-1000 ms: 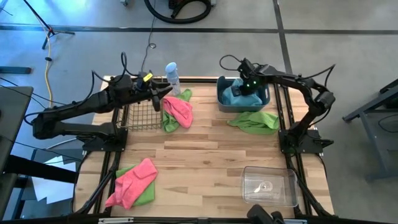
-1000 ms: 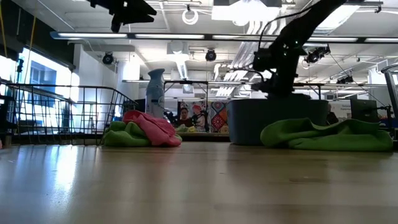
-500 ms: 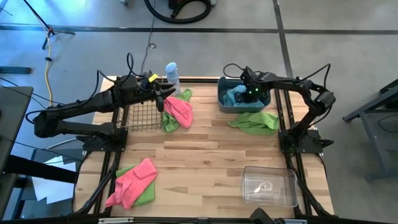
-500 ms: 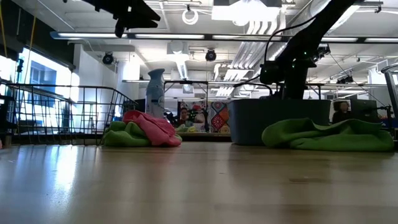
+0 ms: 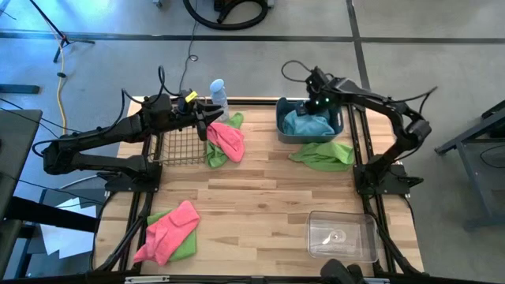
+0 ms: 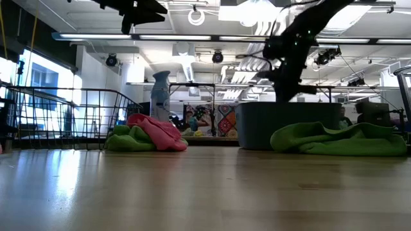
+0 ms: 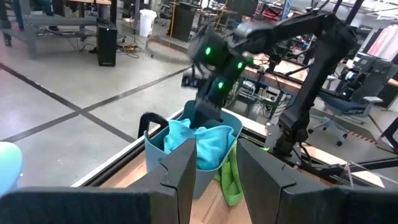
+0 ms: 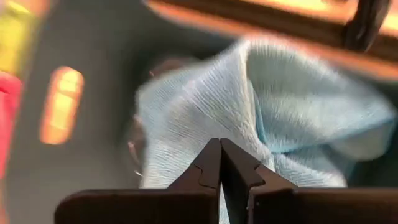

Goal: Sort microfiber towel by color & place in baskets
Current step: Put the top right green towel into the wire basket

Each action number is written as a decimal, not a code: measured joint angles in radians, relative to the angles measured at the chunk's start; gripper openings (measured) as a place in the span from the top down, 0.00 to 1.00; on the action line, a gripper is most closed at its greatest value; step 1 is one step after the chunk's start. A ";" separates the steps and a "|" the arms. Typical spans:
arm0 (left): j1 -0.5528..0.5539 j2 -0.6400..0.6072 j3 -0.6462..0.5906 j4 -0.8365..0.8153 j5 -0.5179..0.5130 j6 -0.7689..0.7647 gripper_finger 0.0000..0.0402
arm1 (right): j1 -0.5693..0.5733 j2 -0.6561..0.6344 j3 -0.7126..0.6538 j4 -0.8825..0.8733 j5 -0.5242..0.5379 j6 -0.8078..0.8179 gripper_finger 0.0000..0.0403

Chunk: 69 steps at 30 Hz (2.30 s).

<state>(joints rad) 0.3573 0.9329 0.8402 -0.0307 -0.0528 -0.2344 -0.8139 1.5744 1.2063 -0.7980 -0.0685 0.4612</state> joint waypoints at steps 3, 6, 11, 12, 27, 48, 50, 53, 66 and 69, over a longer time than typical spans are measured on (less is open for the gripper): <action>0.000 0.000 0.000 0.000 0.000 0.000 0.74 | 0.000 -0.024 0.057 -0.027 0.008 -0.027 1.00; 0.000 0.000 0.000 0.005 0.000 0.000 0.74 | 0.000 -0.050 0.114 -0.053 0.007 -0.044 1.00; 0.000 0.000 0.000 0.019 0.000 0.000 0.74 | 0.051 -0.144 0.183 -0.050 -0.012 -0.147 1.00; 0.000 0.000 0.000 0.026 0.000 0.000 0.74 | 0.069 -0.173 0.189 -0.039 -0.013 -0.156 1.00; 0.000 0.000 0.000 0.037 -0.012 -0.027 0.74 | 0.391 -0.639 -0.081 -0.058 0.118 0.022 0.92; 0.000 0.000 0.000 0.037 -0.009 -0.105 0.74 | 0.643 -0.552 -0.103 0.128 0.014 -0.194 0.36; 0.000 0.000 0.000 0.037 -0.008 -0.105 0.74 | 0.647 -0.502 -0.060 0.064 0.012 -0.262 0.32; 0.000 0.000 0.000 0.037 -0.008 -0.105 0.74 | 0.647 -0.432 -0.010 -0.051 0.025 -0.376 0.28; 0.000 0.000 0.000 0.036 -0.008 -0.104 0.74 | 0.661 -0.362 -0.187 -0.343 0.203 -0.278 0.27; 0.000 0.000 0.000 0.036 -0.007 -0.103 0.74 | 0.679 -0.391 -0.259 -0.343 0.256 -0.117 0.27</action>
<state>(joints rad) 0.3573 0.9329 0.8402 0.0052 -0.0601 -0.3378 -0.1346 1.1836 0.9476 -1.1412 0.1875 0.3447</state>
